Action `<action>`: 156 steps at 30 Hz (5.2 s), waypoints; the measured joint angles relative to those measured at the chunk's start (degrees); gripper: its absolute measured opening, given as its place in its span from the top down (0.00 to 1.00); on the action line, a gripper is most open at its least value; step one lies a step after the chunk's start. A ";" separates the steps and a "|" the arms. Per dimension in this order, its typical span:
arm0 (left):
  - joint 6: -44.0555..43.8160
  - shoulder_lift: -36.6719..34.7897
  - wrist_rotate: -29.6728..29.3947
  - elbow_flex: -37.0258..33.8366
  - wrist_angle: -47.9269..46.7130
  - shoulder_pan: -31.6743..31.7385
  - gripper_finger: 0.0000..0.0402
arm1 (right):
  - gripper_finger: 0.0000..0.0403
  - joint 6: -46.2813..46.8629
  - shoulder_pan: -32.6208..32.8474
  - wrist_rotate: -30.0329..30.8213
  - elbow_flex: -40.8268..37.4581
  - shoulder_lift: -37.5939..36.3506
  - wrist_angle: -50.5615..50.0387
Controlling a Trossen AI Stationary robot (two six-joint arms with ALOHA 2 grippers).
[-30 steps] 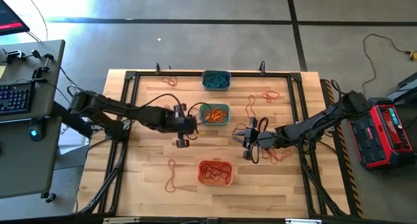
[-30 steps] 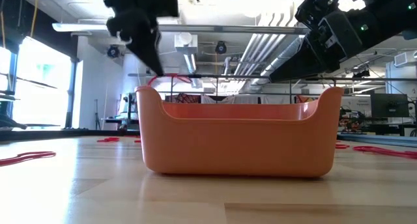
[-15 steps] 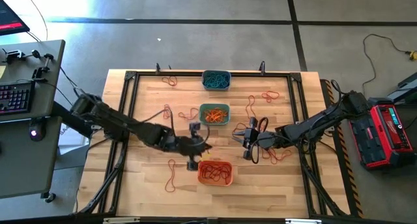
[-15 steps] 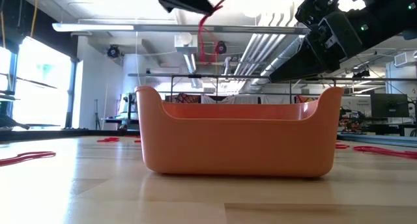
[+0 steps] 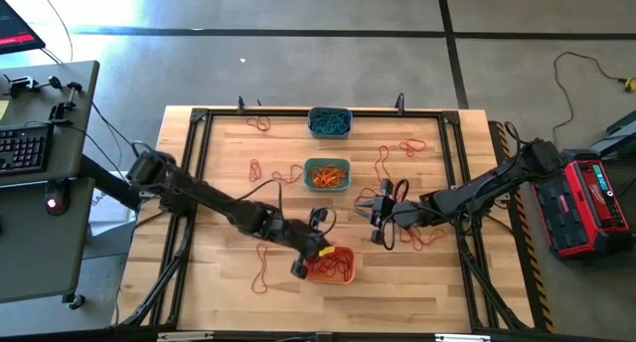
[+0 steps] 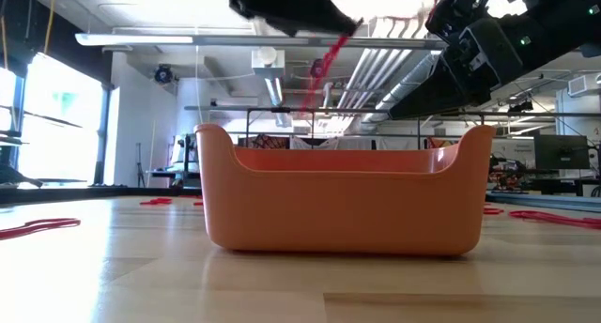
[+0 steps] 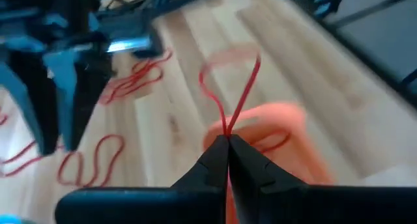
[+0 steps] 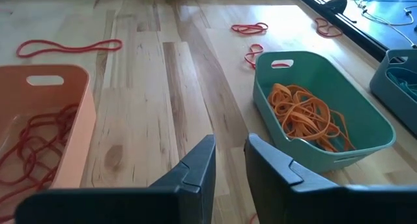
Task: Sort rubber bands into baskets
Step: Put the red rubber band into the orange bin
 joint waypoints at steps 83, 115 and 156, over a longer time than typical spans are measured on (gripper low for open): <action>-24.98 -9.73 6.17 -19.45 -34.38 -3.21 0.72 | 0.82 0.40 0.00 -3.10 0.00 0.00 -3.15; -19.93 -5.59 3.85 -8.92 -41.50 -2.76 1.00 | 0.82 1.37 0.00 -2.98 0.00 0.00 -3.36; -4.37 2.27 0.00 13.92 -24.36 2.86 1.00 | 0.82 1.56 -0.07 -2.48 -0.02 0.00 -3.79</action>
